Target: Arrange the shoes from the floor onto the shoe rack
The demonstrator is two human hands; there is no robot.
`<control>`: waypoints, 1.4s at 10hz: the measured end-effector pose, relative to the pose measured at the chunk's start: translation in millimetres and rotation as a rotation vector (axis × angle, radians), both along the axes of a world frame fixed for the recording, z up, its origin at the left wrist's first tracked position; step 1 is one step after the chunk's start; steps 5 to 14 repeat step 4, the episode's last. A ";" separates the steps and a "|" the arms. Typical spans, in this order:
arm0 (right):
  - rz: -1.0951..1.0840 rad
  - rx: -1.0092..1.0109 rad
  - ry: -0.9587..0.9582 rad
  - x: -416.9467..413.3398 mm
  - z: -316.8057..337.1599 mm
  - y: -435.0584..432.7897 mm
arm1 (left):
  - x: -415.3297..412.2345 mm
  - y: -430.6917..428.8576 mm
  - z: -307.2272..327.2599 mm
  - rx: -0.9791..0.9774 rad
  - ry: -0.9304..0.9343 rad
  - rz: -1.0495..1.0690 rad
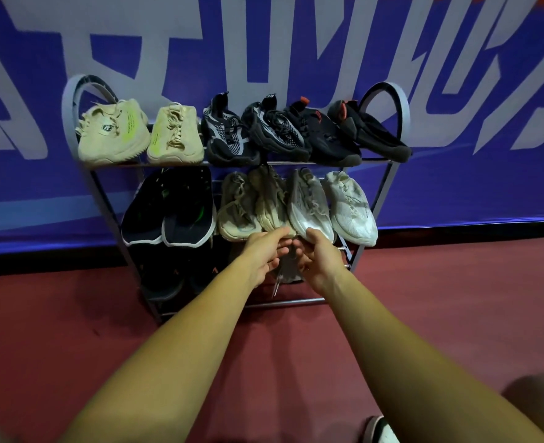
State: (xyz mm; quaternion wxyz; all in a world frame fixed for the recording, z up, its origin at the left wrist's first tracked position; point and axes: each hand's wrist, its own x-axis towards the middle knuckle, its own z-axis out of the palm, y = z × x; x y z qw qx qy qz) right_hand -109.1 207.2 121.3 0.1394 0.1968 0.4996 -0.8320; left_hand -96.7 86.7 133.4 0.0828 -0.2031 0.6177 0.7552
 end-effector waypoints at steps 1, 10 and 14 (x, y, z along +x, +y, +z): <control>0.033 0.095 0.012 6.7 2.5 3.1 | 5.3 -2.8 2.3 -0.033 0.014 0.004; 0.166 0.367 0.204 34.8 36.5 10.8 | 28.3 -23.9 26.5 -0.139 0.087 0.057; 0.166 0.367 0.204 34.8 36.5 10.8 | 28.3 -23.9 26.5 -0.139 0.087 0.057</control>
